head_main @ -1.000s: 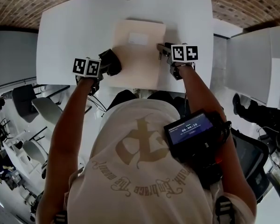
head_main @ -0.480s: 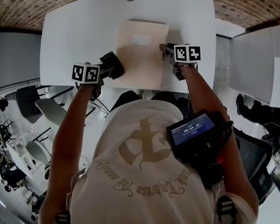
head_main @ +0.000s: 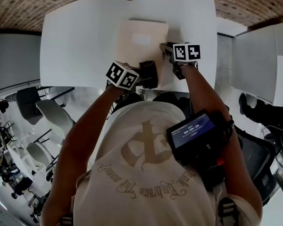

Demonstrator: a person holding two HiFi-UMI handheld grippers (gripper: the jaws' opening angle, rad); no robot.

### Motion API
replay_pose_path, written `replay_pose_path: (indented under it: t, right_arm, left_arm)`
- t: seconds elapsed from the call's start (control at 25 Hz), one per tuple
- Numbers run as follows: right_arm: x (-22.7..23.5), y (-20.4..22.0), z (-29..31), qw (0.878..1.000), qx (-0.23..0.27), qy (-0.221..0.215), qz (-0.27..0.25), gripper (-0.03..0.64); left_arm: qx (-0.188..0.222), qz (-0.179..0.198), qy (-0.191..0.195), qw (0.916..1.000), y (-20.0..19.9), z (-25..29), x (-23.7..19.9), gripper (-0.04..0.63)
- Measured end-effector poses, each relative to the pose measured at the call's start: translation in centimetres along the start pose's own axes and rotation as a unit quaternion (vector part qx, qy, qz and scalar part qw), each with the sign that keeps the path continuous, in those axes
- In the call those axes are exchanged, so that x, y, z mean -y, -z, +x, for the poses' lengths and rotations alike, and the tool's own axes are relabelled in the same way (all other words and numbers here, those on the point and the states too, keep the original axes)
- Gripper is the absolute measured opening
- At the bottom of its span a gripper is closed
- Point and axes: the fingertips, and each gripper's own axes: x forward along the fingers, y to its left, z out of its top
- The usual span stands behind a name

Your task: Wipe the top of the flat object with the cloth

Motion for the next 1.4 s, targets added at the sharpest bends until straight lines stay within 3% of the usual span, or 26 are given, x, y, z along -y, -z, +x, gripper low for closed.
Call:
replay_pose_path:
  t: [0.24, 0.56, 0.8, 1.12, 1.4]
  right_arm:
    - [-0.2, 0.0, 0.2, 1.000, -0.002, 0.001, -0.009, 0.187]
    - [-0.5, 0.0, 0.6, 1.000, -0.001, -0.004, -0.014, 0.187]
    - [-0.2, 0.1, 0.4, 1.000, -0.003, -0.007, -0.021, 0.187]
    - [-0.1, 0.0, 0.4, 1.000, -0.001, -0.009, -0.024, 0.187]
    - [-0.2, 0.0, 0.4, 1.000, 0.003, -0.009, -0.022, 0.187]
  left_arm:
    - [-0.035, 0.018, 0.016, 0.9991, 0.6, 3.1, 1.6, 0.104]
    - [-0.034, -0.019, -0.014, 0.9991, 1.8, 1.6, -0.3, 0.104]
    - [0.003, -0.078, -0.048, 0.9958, 3.9, -1.5, -3.1, 0.104]
    - [0.053, -0.150, -0.114, 0.9807, 7.2, -7.7, -8.2, 0.104]
    - [0.096, -0.207, -0.165, 0.9595, 9.7, -11.6, -11.3, 0.104]
